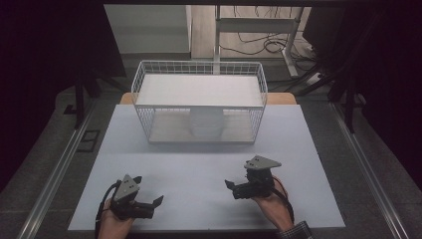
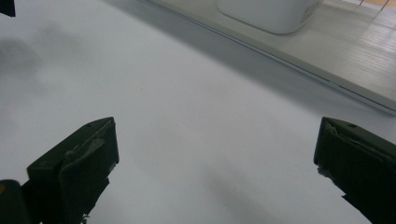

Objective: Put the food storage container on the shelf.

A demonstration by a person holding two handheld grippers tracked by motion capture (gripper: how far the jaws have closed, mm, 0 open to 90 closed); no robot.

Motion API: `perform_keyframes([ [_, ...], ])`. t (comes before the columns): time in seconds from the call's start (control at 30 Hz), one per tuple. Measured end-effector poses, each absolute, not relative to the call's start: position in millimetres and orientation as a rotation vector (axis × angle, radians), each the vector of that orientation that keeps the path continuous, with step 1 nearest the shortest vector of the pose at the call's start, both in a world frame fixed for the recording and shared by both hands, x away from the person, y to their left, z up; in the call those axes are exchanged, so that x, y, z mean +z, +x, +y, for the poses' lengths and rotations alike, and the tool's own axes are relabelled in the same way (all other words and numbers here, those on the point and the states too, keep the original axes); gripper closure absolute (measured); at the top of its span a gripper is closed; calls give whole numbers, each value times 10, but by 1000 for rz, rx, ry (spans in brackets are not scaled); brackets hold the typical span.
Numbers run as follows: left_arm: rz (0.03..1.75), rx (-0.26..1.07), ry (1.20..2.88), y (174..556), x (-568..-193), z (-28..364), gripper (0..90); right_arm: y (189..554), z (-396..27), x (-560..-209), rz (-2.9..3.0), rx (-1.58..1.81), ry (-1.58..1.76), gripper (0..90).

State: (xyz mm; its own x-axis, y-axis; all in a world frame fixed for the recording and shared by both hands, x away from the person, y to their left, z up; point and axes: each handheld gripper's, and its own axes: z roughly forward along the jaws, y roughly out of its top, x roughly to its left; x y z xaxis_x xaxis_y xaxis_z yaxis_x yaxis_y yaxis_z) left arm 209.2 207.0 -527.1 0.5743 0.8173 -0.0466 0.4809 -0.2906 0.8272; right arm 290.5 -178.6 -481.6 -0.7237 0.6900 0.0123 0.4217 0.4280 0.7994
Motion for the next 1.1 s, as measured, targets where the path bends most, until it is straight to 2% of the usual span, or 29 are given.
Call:
perform_keyframes([
  [1.1, 1112, 562, 1909, 1791, -5204, 2528, 2, 2416, -2522, -4734, 2255, 1135, 1059, 0],
])
